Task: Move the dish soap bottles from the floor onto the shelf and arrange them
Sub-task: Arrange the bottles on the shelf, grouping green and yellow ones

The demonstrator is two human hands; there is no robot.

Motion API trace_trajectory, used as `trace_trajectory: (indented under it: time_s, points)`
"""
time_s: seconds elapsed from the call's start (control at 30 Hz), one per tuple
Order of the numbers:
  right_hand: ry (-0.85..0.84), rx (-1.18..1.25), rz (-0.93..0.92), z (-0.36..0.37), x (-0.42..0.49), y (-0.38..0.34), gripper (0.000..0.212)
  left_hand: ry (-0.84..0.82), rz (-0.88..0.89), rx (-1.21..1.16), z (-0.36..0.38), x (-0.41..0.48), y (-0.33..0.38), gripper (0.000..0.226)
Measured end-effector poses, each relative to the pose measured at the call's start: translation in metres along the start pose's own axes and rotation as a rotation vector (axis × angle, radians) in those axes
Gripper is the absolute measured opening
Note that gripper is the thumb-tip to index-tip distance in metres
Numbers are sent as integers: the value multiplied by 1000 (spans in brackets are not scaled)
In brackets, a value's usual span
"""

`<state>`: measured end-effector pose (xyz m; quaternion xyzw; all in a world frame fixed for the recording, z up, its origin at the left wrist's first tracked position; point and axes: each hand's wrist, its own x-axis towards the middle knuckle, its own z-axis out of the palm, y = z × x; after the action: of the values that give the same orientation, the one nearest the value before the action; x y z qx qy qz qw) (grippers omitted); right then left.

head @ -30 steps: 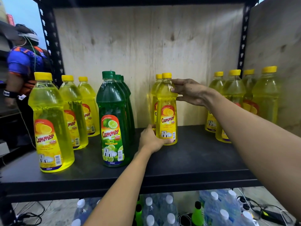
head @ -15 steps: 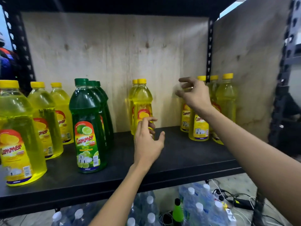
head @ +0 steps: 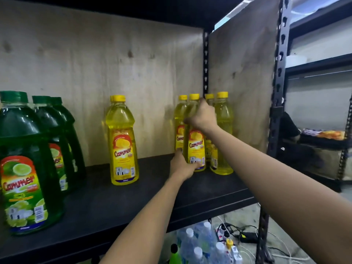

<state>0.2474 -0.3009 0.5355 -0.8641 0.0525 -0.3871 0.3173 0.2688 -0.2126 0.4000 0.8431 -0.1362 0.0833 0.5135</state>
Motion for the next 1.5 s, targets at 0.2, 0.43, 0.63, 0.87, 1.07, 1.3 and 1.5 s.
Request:
trace_trajectory:
  time_s: [0.2,0.43,0.63,0.87,1.07,1.3,1.5]
  points:
    - [67,-26,-4,4,-3,3,48,-4,-14,2,1,1,4,71]
    - [40,24,-17,-14,-25,-11,49,15,8,45,-17,-23,9,67]
    - [4,24,-92,-27,-64,-47,45,56,56,118,-71,-72,-6,62]
    - [-48,58,-190,-18,-106,-100,63,129,44,126,-128,-129,-14,59]
    - [-43,43,-286,-8,-131,-132,69,153,15,105,-164,-159,-28,61]
    - [-24,7,-340,7,-147,-150,70,146,12,56,-184,-168,-42,51]
    - [-9,39,-337,14,-150,-145,79,127,24,42,-184,-168,-47,52]
